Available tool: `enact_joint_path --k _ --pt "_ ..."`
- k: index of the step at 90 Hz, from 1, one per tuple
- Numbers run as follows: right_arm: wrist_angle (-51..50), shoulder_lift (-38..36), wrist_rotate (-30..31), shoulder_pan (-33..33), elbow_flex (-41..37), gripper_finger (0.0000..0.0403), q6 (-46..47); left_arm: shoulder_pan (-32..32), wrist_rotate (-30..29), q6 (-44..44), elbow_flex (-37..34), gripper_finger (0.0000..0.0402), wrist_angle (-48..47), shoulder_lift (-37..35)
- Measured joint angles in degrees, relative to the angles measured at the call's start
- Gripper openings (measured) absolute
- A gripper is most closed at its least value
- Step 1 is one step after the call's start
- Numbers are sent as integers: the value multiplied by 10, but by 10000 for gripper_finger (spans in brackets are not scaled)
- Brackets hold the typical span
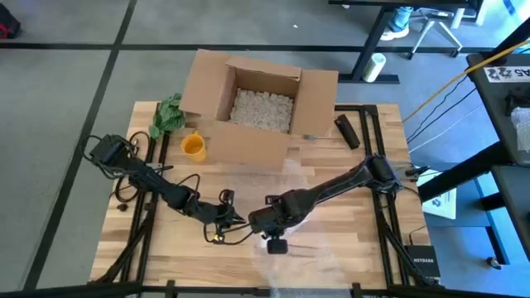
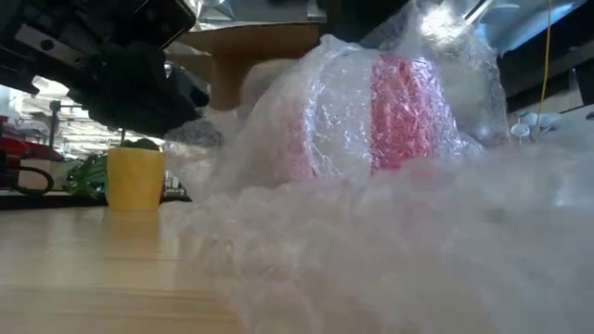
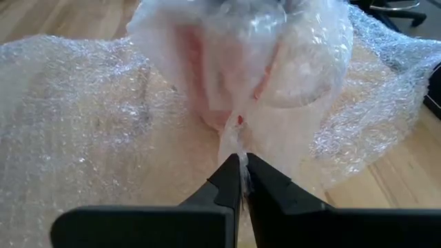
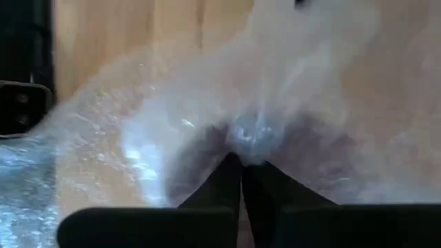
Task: Wrap mug
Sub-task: Wrap the red mug with the bubble wrap
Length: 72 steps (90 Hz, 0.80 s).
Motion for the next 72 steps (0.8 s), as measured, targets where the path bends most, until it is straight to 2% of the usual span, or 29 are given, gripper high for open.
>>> enact_joint_path --k 14,25,51,72 --pt "119 -5 -56 -10 -75 0 6 0 0 0 0 0 0 0" --pt "146 -6 -78 -22 -115 0 28 0 0 -2 0 0 0 0" --pt "118 -1 -66 -21 -84 0 28 0 0 3 0 0 0 0" --pt "39 3 -34 -20 -41 0 16 0 0 0 0 0 0 0"
